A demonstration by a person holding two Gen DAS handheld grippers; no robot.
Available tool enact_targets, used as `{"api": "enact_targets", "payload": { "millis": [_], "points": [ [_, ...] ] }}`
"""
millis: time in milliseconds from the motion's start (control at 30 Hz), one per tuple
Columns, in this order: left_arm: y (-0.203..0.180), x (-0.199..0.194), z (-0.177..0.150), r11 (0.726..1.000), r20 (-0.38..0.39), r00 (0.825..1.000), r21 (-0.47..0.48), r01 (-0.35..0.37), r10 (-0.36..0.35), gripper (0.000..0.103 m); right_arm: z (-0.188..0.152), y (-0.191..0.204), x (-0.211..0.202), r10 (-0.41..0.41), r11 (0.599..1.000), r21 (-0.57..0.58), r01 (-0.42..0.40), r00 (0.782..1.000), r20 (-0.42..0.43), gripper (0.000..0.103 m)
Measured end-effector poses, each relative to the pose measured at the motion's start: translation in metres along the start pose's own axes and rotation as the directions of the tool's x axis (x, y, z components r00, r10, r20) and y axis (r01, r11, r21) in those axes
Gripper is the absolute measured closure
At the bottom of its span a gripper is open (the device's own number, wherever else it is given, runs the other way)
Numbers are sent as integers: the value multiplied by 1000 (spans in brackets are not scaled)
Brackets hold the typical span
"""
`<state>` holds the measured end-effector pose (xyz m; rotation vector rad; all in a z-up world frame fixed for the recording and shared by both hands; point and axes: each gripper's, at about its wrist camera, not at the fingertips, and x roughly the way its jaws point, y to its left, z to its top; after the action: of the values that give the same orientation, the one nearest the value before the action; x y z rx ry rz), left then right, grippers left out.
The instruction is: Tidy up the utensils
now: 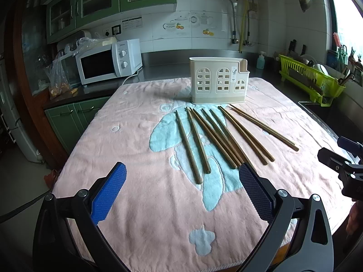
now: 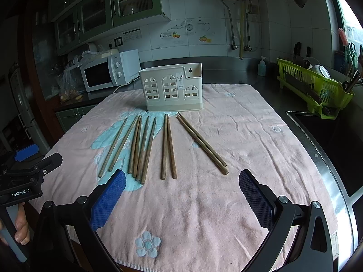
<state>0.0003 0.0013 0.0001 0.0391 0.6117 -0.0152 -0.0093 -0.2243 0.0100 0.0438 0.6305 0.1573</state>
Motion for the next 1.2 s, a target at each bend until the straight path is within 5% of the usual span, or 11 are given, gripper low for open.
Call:
{"api": "enact_targets", "payload": {
  "millis": [1200],
  "points": [
    [1,-5,7,1000,5,1000,7,-8,8,5,2,2,0,9,1000,-6,-9,1000,6,6]
  ]
}}
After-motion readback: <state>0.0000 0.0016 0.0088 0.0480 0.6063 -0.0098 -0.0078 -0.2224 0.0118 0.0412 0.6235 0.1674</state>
